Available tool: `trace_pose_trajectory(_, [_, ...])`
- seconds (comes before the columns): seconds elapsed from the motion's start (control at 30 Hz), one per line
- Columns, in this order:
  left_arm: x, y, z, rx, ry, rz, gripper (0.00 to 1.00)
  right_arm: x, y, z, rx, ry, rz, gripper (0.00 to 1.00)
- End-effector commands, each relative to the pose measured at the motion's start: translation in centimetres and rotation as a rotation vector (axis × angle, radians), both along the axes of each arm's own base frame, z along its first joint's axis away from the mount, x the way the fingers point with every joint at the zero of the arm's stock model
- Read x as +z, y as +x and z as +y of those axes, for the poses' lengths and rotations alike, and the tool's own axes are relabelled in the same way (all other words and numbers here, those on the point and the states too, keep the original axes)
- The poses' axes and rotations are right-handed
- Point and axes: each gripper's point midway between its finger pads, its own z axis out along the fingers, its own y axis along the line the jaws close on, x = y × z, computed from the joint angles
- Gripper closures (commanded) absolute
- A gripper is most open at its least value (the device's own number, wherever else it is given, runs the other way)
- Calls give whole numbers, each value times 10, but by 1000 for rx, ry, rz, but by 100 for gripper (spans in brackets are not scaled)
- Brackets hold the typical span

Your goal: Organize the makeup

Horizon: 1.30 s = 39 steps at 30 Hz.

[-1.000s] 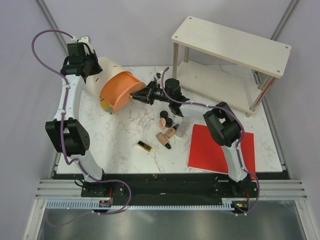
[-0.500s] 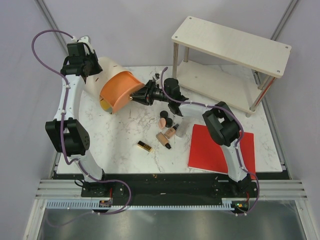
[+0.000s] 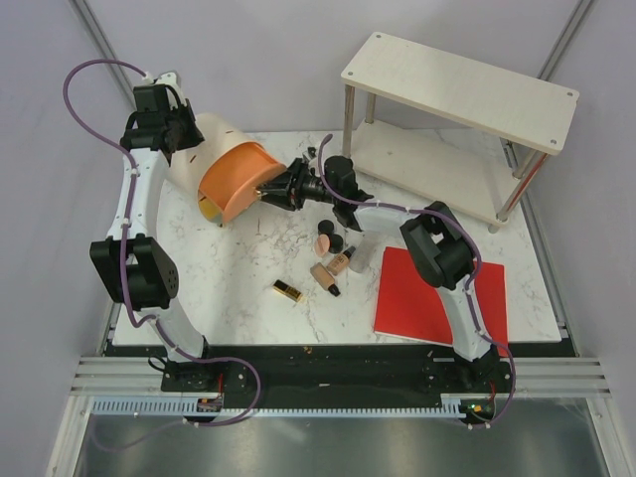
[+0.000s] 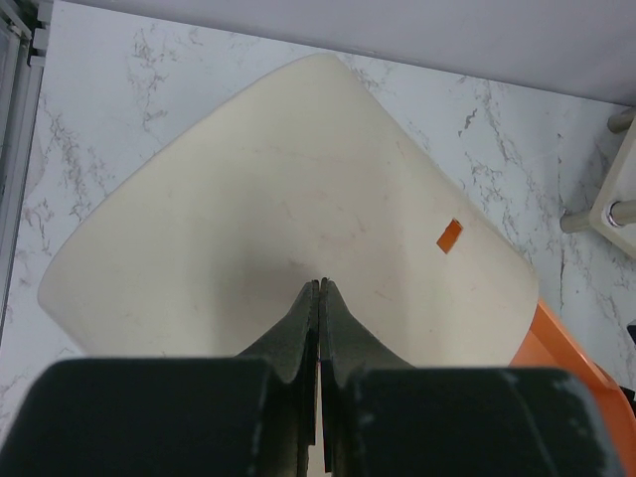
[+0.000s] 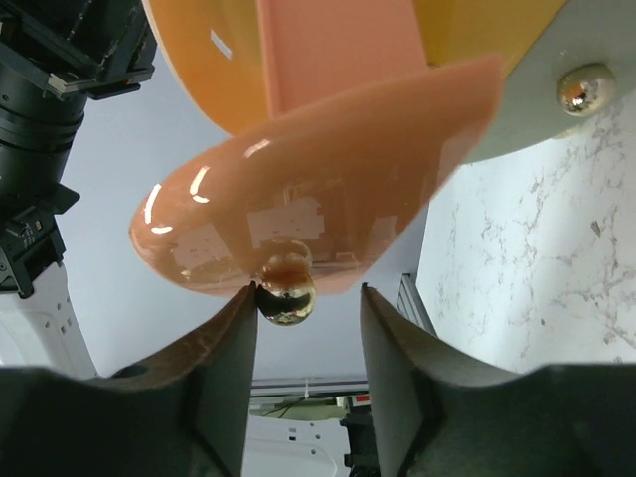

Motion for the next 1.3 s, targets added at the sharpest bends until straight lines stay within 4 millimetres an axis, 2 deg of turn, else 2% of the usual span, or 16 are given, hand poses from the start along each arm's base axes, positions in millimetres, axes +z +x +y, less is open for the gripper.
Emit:
trace_pose_trajectory(0.0, [-56, -23, -6, -10, -43, 208, 98, -7, -1, -22, -38, -38, 4, 45])
trace_pose_trajectory(0.03, [-56, -23, -7, -12, -45, 209, 98, -4, -2, -27, -44, -43, -4, 43])
trace_pose_trajectory(0.1, [-55, -23, -7, -13, -43, 206, 98, -17, -3, -39, -57, -91, 0, 37])
trace_pose_trajectory(0.13, [-55, -23, -7, -13, -43, 207, 98, -11, -5, -43, -63, -99, -15, 34])
trace_pose_trajectory(0.2, [-55, -23, -7, -14, -42, 206, 98, -20, -3, -55, -81, -149, -22, 32])
trace_pose_trajectory(0.23, [-56, -23, -6, -12, -41, 207, 98, -14, -3, -61, -92, -155, -37, 32])
trace_pose_trajectory(0.33, [-55, -23, -7, -14, -42, 207, 98, -20, 0, -80, -103, -243, -74, 31])
trace_pose_trajectory(0.5, [-60, -24, -8, -21, -49, 219, 98, -51, 2, -123, -92, -591, -109, 31])
trace_pose_trajectory(0.53, [-61, -24, -8, -19, -49, 221, 98, -44, 7, -128, -98, -642, -138, 31])
trace_pose_trajectory(0.57, [-62, -25, -8, -21, -51, 223, 98, -63, -5, -146, -45, -770, -124, 31])
trace_pose_trajectory(0.6, [-63, -26, -9, -22, -50, 225, 98, -70, -3, -158, -63, -858, -124, 31])
trace_pose_trajectory(0.67, [-63, -26, -8, -21, -52, 227, 98, -79, -14, -182, -20, -1005, -121, 30])
trace_pose_trajectory(0.73, [-66, -27, -9, -24, -53, 234, 98, -82, -15, -205, -49, -1124, -127, 30])
trace_pose_trajectory(0.87, [-68, -27, -10, -28, -56, 238, 98, -93, -40, -246, -45, -1304, -43, 29])
trace_pose_trajectory(1.1, [-71, -28, -13, -38, -72, 247, 98, -110, -74, -282, -20, -1420, 56, 21])
trace_pose_trajectory(1.27, [-73, -28, -17, -52, -86, 252, 98, -140, -83, -280, 23, -1412, 135, 21])
